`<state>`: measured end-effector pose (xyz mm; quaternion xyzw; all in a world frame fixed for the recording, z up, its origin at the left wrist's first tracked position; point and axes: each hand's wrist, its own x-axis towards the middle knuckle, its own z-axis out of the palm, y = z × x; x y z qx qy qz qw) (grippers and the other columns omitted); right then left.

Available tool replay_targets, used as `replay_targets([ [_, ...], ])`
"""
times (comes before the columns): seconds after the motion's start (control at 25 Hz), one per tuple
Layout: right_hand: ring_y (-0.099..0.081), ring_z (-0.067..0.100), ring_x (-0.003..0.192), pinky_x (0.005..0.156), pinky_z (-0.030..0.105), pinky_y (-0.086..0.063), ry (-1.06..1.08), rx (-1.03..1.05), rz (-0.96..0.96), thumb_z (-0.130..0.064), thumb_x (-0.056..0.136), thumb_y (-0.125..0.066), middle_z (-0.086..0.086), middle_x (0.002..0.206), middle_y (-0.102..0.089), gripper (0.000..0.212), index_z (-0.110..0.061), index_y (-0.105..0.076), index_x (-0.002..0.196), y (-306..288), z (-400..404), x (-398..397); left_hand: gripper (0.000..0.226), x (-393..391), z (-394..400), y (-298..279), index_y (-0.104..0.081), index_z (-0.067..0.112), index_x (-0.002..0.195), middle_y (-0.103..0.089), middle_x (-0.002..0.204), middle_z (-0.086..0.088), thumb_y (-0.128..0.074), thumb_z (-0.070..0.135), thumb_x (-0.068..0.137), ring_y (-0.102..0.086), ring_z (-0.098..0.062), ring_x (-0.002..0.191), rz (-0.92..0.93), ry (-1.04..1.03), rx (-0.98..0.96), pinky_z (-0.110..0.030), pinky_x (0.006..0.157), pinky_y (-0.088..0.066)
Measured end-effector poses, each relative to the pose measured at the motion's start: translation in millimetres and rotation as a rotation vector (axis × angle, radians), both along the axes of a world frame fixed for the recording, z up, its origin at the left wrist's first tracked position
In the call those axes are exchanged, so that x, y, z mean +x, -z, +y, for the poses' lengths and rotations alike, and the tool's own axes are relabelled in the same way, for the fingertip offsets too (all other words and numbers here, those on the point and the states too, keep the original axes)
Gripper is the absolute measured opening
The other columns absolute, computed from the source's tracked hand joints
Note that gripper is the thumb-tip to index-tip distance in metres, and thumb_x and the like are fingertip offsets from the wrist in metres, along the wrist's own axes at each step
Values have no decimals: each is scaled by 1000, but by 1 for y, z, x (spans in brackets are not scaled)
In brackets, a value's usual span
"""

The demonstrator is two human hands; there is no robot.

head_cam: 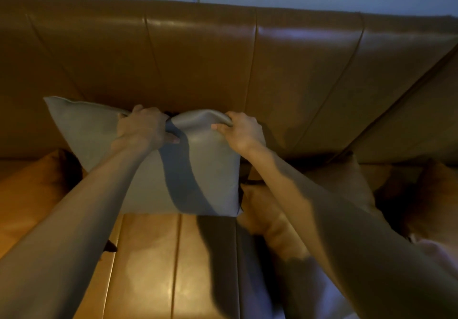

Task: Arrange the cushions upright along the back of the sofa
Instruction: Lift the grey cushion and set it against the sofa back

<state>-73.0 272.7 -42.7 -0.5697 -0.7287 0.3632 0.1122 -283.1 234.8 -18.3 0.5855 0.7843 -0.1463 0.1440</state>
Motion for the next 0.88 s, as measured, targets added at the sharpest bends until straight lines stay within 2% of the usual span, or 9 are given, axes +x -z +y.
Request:
replay_targets([
  [0.12,-65,27,100,89,48,-54,15,1,24,-49,93,-58,7,108,-68,38,-19,-62,116,8,3,1,52,-1,9,5,-60,21,104,-51,100,-4,-61,65,77,-40,-35,118,-5,16,-29,-56,101,-39],
  [0.24,-45,25,136,111,45,-42,130,-155,269,-51,87,-65,7,152,-43,79,-22,-32,152,18,5,13,75,11,7,8,-42,27,140,-47,136,-8,-65,61,78,-28,-37,136,-38,-65,15,-63,113,-18],
  [0.32,-34,23,144,116,45,-35,267,-241,437,-61,79,-68,3,159,-30,97,-25,-20,156,21,-2,28,82,28,-2,6,-26,27,150,-31,153,-9,-66,49,81,-17,-34,145,-86,-152,112,-64,115,-7],
  [0.44,-41,25,139,115,45,-36,546,-309,525,-66,86,-55,4,154,-39,88,-20,-24,154,35,-7,76,60,88,-22,10,-43,20,139,-42,141,-13,-63,31,84,-33,-36,134,-175,-51,593,-54,108,-29],
  [0.52,-50,27,127,110,46,-41,682,-351,417,-58,93,-51,7,143,-49,72,-17,-36,149,53,-8,123,33,142,-32,19,-59,19,119,-53,120,-10,-57,28,88,-46,-32,116,-294,44,779,-43,93,-40],
  [0.56,-55,30,121,105,47,-42,684,-351,298,-50,95,-53,10,132,-56,60,-12,-47,141,64,-7,149,23,167,-34,26,-62,20,111,-55,114,-8,-55,27,90,-49,-29,110,-399,37,764,-38,87,-42],
  [0.64,-58,37,117,101,47,-43,615,-331,22,-31,96,-53,16,113,-61,35,-3,-62,114,83,-10,196,17,204,-34,54,-63,22,105,-58,112,-5,-51,27,94,-55,-24,106,-618,-84,519,-35,83,-44],
  [0.76,-52,40,124,106,45,-42,636,-347,-237,-27,95,-52,22,131,-58,42,1,-58,126,99,-24,251,20,236,-34,103,-61,22,111,-60,121,-4,-47,29,98,-56,-26,113,-849,-340,25,-36,96,-45],
  [0.88,-35,41,136,111,45,-32,674,-336,-357,-40,95,-52,22,146,-42,58,-5,-45,140,110,-26,281,43,249,-39,131,-44,16,137,-42,138,-9,-49,32,98,-44,-32,124,-996,-703,-109,-43,105,-39],
])
